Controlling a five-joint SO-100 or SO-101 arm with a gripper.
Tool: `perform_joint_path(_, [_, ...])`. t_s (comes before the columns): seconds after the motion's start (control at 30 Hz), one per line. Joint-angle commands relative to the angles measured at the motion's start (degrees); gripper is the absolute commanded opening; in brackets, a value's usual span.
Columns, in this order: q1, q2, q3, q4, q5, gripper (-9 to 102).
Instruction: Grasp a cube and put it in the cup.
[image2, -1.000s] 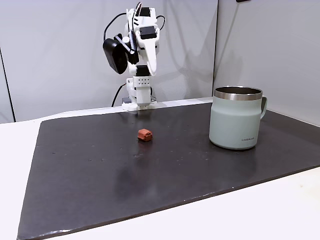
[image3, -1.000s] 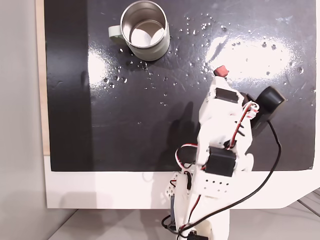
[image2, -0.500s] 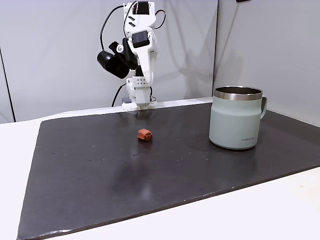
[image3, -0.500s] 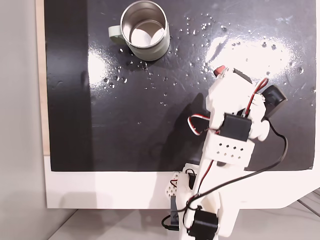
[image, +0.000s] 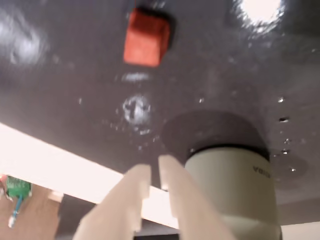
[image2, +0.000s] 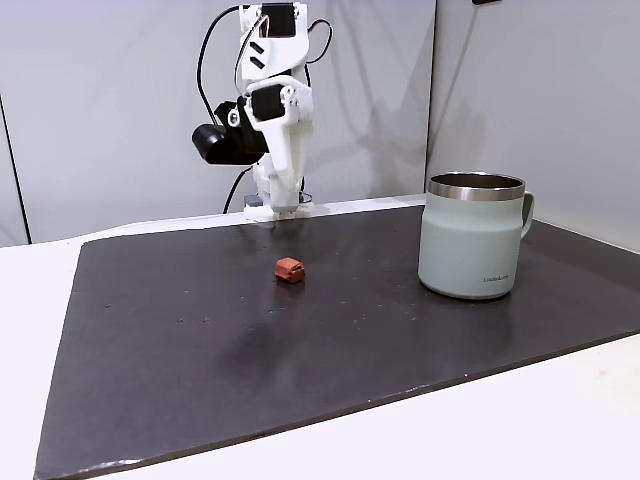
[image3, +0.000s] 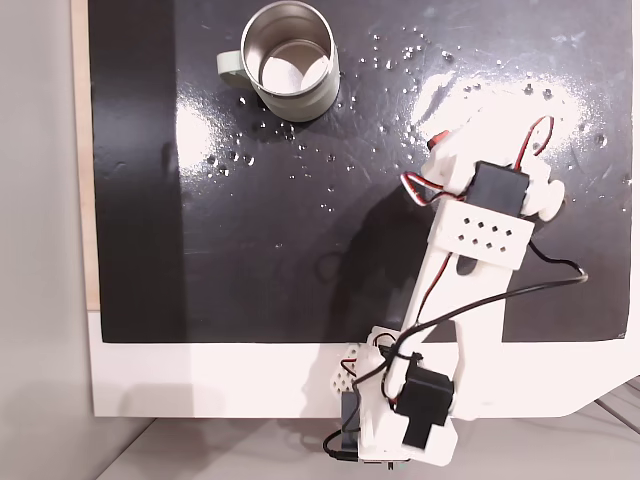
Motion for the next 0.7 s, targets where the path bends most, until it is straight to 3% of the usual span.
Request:
perform_joint_path(0.0, [1.76, -1.14, -4.39, 0.88, 1.23, 0])
perform_joint_path(0.47, [1.14, -9.14, -12.74, 5.45, -0.62, 1])
perform_joint_path(0.67, [0.35, -9.67, -13.71, 6.06, -2.11, 19])
